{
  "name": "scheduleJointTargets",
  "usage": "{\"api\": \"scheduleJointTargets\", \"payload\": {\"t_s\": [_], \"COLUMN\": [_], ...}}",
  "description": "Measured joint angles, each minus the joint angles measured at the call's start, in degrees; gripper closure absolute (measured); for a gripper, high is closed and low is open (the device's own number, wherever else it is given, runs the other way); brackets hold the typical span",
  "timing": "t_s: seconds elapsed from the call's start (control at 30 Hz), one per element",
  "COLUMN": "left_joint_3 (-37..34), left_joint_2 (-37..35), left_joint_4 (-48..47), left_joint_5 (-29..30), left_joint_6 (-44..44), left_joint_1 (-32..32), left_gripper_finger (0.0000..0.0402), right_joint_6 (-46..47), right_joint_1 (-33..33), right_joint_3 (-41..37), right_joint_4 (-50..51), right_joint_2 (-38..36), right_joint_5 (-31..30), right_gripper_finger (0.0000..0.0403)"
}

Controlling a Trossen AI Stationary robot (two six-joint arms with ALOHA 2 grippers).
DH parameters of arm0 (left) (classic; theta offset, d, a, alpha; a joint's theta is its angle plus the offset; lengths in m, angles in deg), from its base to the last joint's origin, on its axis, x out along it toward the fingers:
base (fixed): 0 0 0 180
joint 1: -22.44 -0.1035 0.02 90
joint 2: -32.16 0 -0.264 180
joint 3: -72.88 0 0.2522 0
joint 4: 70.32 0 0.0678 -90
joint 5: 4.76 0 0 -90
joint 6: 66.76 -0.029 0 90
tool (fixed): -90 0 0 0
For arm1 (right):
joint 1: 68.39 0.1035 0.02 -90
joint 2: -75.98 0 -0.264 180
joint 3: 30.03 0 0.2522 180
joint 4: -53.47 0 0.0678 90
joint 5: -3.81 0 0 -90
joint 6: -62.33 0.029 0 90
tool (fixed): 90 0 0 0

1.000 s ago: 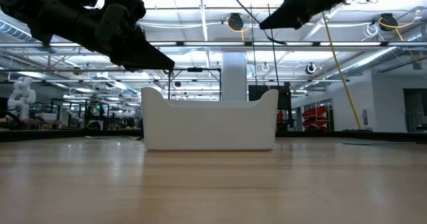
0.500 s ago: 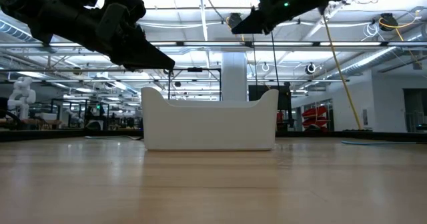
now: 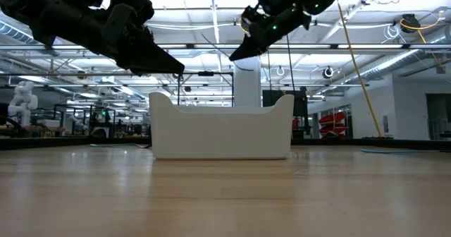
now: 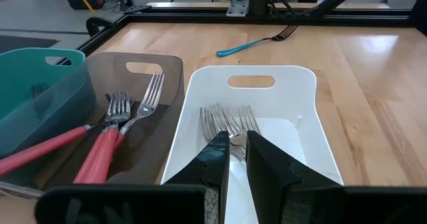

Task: Sort silverware by color (type)
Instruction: Put the bottom left blue fork into the blue bin

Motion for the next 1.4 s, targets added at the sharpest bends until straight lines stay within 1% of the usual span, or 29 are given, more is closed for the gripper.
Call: {"api": "scheduleJointTargets", "payload": {"t_s": [0.07, 0.33, 0.5, 0.97, 1.4], "left_joint_3": [0.0, 0.0, 0.0, 0.0, 0.0], "left_joint_2": [0.0, 0.0, 0.0, 0.0, 0.0], "left_joint_4": [0.0, 0.0, 0.0, 0.0, 0.0], "left_joint_5": [0.0, 0.0, 0.0, 0.0, 0.0], "left_joint_6": [0.0, 0.0, 0.0, 0.0, 0.0], "left_joint_1": [0.0, 0.0, 0.0, 0.0, 0.0], "left_gripper_finger": [0.0348, 0.0348, 0.0348, 0.0348, 0.0348], "right_joint_6": [-0.8, -1.0, -1.0, -3.7, -5.0], "right_joint_1": [-1.1, -4.8, -5.1, -5.3, -5.3], "right_joint_3": [1.3, 2.7, 2.7, 2.6, 2.6], "right_joint_4": [-0.2, 0.6, 1.9, 2.7, 3.6], "right_joint_2": [1.8, 7.5, 10.0, 10.9, 16.0], "right_joint_5": [2.0, 2.1, 2.1, 2.1, 2.0], "right_gripper_finger": [0.0403, 0.0401, 0.04, 0.0399, 0.0399]}}
